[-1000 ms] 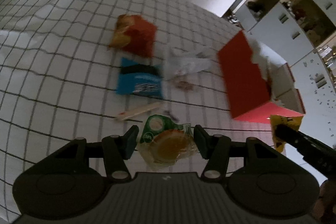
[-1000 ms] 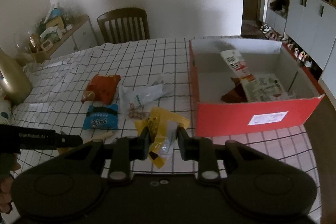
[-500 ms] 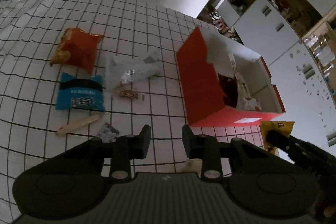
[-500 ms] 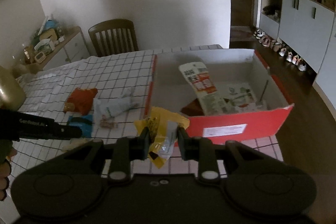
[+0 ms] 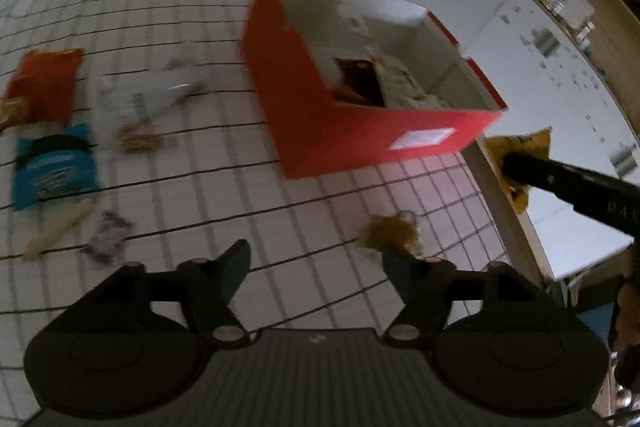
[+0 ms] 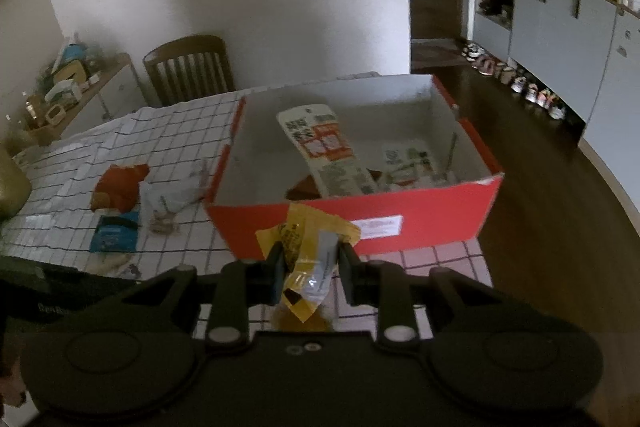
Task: Organize snacks
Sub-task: 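Grasp the clear bread packet with the left tool while the right tool holds the yellow packet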
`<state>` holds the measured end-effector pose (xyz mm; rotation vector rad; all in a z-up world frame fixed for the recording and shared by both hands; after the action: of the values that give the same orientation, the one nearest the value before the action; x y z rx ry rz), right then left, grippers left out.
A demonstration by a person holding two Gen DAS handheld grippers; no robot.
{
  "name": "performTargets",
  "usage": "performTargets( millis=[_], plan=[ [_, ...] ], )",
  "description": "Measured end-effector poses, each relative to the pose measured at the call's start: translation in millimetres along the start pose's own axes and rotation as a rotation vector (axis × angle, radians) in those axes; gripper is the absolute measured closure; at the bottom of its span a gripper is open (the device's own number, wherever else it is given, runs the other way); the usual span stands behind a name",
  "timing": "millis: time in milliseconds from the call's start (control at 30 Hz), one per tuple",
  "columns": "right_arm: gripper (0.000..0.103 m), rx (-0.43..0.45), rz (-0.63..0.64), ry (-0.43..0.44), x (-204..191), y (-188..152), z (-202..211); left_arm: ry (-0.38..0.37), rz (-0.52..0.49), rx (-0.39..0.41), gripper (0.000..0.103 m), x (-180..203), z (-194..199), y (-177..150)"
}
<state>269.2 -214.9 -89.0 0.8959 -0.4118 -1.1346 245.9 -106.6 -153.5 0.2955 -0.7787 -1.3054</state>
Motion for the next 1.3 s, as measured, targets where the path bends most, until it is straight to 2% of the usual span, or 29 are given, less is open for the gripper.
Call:
performTargets(
  millis=[67,367,700,933,1000,1067,1300],
  plan=[
    [0.077,-0.001,-0.008,-0.01,7.0,-0.6,2.1,-0.011,-0.033,-0.001,0.023,12.9,-9.1,-2.1],
    [0.077,-0.009,-0.026,-0.044,40.0,-4.9,7.2,-0.079,-0.143,-0.038,0.023,66.0,-62.9,-15.7],
    [0.077,-0.016,-0.032,-0.052,72.0,-6.9,8.7,0.005,-0.107,-0.086,0.023,71.6,-109.5,-23.3],
    [0.077,-0.019,-0.026,-0.042,86.2,-6.9,7.1,0.057,-0.128,-0.048,0.024,75.4,-111.9,-28.7],
    [0.077,-0.019,-0.022,-0.037,88.8,-6.0,6.1,0.068,-0.138,-0.041,0.03,78.7,-112.4,-29.7],
    [0.077,-0.019,-0.019,-0.033,90.7,-4.7,5.1,0.093,-0.153,-0.034,0.043,81.2,-111.6,-30.7],
    [0.077,-0.017,-0.012,-0.013,93.9,-1.5,1.1,0.125,-0.123,-0.008,0.045,81.5,-108.3,-33.4]
  ],
)
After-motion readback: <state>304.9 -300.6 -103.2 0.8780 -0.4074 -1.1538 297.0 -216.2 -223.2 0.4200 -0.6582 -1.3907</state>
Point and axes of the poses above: each gripper's, at about its wrist camera, not at the fingertips, and z roughly against the way its jaws point, x to its right, y to its top, the point moved 6 cm from there along -z, roughly the way its jaws point, and after that the axes turned 9 degrees about x, right-handed, at the moved point
